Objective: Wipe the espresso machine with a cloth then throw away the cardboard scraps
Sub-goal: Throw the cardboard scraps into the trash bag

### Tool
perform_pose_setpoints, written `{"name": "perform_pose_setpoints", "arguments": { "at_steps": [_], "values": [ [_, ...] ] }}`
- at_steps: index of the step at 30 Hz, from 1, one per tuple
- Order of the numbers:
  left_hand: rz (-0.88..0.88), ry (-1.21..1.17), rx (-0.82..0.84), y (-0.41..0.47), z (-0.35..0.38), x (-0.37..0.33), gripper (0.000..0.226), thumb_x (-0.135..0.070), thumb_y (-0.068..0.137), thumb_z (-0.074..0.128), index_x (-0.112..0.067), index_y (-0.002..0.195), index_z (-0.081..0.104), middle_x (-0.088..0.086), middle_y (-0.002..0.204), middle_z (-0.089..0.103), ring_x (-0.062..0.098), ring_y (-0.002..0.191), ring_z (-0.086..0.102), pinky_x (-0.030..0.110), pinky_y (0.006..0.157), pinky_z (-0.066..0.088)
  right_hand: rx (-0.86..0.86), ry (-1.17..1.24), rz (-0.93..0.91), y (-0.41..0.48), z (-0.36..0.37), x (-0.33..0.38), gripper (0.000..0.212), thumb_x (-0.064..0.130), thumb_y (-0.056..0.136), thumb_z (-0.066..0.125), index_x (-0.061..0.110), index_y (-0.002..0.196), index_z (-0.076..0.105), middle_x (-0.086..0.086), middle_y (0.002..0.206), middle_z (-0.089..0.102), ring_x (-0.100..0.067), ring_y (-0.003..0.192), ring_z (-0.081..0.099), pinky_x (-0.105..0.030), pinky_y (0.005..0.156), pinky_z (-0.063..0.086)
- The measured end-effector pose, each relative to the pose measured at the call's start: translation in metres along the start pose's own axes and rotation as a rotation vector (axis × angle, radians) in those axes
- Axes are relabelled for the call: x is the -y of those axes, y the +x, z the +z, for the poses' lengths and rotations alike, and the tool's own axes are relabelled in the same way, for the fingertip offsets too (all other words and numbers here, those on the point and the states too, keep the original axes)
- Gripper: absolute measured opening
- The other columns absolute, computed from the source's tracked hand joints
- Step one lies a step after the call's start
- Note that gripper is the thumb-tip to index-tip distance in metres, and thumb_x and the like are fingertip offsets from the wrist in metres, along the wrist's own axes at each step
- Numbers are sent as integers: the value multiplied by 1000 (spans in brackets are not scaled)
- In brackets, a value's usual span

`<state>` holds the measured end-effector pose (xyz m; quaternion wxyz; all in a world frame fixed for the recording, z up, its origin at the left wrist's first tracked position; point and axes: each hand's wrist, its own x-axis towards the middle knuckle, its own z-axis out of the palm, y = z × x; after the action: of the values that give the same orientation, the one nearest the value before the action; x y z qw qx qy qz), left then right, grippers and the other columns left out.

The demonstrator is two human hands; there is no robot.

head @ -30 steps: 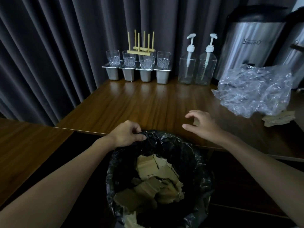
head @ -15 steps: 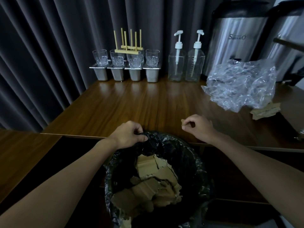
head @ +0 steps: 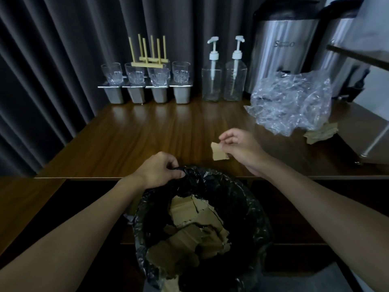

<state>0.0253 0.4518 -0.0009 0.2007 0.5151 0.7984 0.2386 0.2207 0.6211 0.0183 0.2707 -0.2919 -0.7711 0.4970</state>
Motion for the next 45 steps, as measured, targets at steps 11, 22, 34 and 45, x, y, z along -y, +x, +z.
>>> {"name": "perform_pose_setpoints", "arguments": {
  "at_steps": [11,22,34,45],
  "values": [
    [50,-96,33,28,44,-60,25,-34,86,77,-12,78,69,7,83,72,22,82,69,43,83,55,162,-20,36,-43,-56,-10,12,13,90,64,11,100,71,-8,93,74,-16,83,70,-26,71,52],
    [32,-38,34,54,82,-118,29,-38,85,78,-11,77,69,9,77,69,19,69,63,33,63,46,-487,-170,202,-13,-170,-87,36,15,90,57,19,126,56,-8,128,53,-16,102,55,-28,80,48],
    [18,51,-35,57,91,-122,27,-40,83,79,-17,72,70,-1,63,65,2,49,54,28,56,45,-515,-30,320,2,-198,-114,36,14,84,54,14,120,55,-9,132,50,-26,108,55,-36,83,50],
    [58,34,-12,59,91,-119,30,-39,84,78,-12,76,69,0,63,64,0,45,51,18,46,39,-724,-49,88,-27,-181,-93,19,0,85,45,-5,67,48,-21,68,45,-31,54,39,-40,50,36]
  ]
}}
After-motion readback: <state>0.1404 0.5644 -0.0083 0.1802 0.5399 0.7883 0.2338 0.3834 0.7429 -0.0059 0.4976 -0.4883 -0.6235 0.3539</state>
